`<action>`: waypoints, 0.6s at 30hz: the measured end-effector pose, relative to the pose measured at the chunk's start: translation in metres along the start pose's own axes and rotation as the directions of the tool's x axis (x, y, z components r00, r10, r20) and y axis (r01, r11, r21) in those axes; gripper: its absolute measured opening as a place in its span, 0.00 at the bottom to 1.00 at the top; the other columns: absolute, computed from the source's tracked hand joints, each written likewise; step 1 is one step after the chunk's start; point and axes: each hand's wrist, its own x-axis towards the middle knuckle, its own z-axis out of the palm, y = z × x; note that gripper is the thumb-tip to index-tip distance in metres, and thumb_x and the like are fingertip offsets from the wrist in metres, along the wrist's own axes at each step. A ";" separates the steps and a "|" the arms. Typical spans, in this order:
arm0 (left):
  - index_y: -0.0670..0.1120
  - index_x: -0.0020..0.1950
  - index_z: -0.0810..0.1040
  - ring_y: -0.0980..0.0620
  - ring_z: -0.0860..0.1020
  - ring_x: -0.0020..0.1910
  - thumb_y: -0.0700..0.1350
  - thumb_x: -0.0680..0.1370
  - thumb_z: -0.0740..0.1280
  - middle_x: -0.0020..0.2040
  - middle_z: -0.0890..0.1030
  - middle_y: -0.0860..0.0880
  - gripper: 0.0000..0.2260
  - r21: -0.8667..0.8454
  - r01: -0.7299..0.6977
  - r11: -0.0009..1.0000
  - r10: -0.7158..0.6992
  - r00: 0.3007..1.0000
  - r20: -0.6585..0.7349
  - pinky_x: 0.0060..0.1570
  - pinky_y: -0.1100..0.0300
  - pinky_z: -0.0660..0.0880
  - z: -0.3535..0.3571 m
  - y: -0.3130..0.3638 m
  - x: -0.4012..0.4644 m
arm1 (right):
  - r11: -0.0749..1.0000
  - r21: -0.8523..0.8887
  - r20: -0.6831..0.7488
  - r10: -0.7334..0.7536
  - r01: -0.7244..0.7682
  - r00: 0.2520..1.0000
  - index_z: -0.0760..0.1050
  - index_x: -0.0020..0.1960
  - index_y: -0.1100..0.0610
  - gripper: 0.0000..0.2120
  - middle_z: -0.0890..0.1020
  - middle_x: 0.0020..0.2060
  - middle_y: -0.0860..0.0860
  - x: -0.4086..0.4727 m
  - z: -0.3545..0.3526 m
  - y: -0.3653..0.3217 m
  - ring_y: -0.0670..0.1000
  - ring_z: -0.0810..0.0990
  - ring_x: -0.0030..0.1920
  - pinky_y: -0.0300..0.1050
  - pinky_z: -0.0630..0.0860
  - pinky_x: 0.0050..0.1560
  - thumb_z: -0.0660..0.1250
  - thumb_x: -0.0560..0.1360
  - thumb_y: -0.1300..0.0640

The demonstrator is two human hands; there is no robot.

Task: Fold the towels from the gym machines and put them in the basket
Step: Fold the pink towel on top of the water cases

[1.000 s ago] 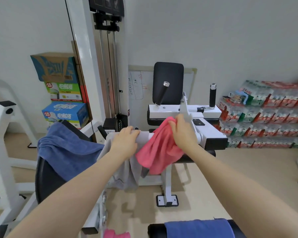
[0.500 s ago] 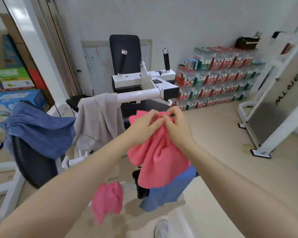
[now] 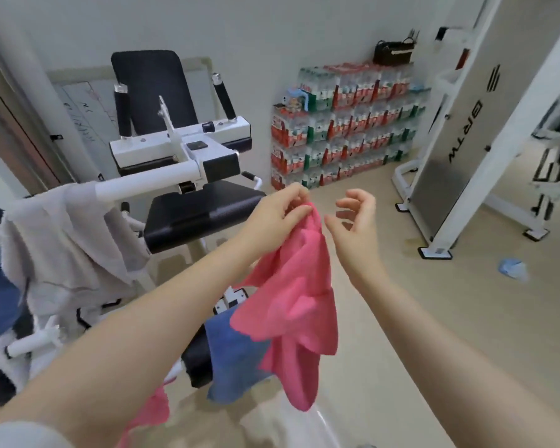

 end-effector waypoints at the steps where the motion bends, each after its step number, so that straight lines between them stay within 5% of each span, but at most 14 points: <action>1: 0.45 0.48 0.74 0.53 0.75 0.43 0.40 0.78 0.62 0.42 0.78 0.51 0.03 0.064 -0.053 0.997 0.053 0.999 0.008 0.47 0.63 0.68 0.012 0.005 0.016 | 1.000 0.010 0.005 0.000 0.000 1.000 0.62 0.58 0.50 0.18 0.72 0.49 0.44 0.014 -0.014 0.006 0.48 0.73 0.51 0.38 0.71 0.50 0.64 0.74 0.64; 5: 0.39 0.51 0.77 0.46 0.76 0.49 0.40 0.78 0.63 0.47 0.78 0.42 0.07 0.299 -0.259 0.919 0.234 0.965 0.116 0.51 0.58 0.60 0.057 0.033 0.080 | 0.997 0.076 0.279 -0.042 0.021 0.959 0.69 0.56 0.52 0.17 0.77 0.49 0.48 0.072 -0.073 0.017 0.42 0.76 0.50 0.39 0.73 0.54 0.58 0.75 0.72; 8: 0.47 0.50 0.76 0.46 0.77 0.45 0.47 0.77 0.62 0.45 0.78 0.44 0.06 0.361 -0.331 0.872 0.304 0.944 0.131 0.45 0.57 0.65 0.084 0.050 0.125 | 0.999 0.050 0.527 -0.019 -0.008 0.850 0.72 0.53 0.52 0.18 0.79 0.45 0.47 0.114 -0.115 0.023 0.41 0.77 0.46 0.36 0.74 0.49 0.56 0.75 0.73; 11: 0.52 0.49 0.73 0.47 0.77 0.40 0.53 0.76 0.57 0.43 0.77 0.47 0.09 0.443 -0.390 0.807 0.356 0.920 0.162 0.34 0.58 0.71 0.108 0.056 0.164 | 0.978 -0.169 0.507 -0.017 0.118 0.862 0.74 0.48 0.55 0.07 0.77 0.40 0.48 0.156 -0.150 0.033 0.45 0.74 0.41 0.42 0.71 0.46 0.61 0.75 0.65; 15: 0.44 0.52 0.78 0.48 0.77 0.49 0.51 0.77 0.62 0.49 0.79 0.46 0.12 0.445 -0.265 0.855 0.226 0.964 0.139 0.50 0.51 0.74 0.136 0.055 0.218 | 0.925 -0.340 0.498 0.023 0.171 0.867 0.75 0.40 0.58 0.04 0.75 0.34 0.50 0.203 -0.190 0.051 0.46 0.70 0.36 0.43 0.66 0.39 0.68 0.72 0.58; 16: 0.44 0.52 0.78 0.49 0.76 0.49 0.50 0.77 0.63 0.49 0.78 0.46 0.12 0.445 -0.248 0.861 0.200 0.968 0.152 0.54 0.56 0.73 0.142 0.052 0.232 | 0.912 -0.373 0.519 0.052 0.171 0.853 0.76 0.40 0.61 0.07 0.75 0.33 0.52 0.215 -0.200 0.057 0.47 0.70 0.35 0.44 0.65 0.37 0.68 0.72 0.57; 18: 0.43 0.53 0.78 0.51 0.74 0.50 0.50 0.78 0.63 0.49 0.77 0.47 0.12 0.452 -0.222 0.864 0.159 0.972 0.173 0.43 0.75 0.66 0.156 0.046 0.258 | 0.883 -0.434 0.527 0.089 0.178 0.845 0.77 0.41 0.63 0.08 0.75 0.33 0.53 0.242 -0.218 0.070 0.47 0.70 0.34 0.43 0.65 0.36 0.68 0.72 0.57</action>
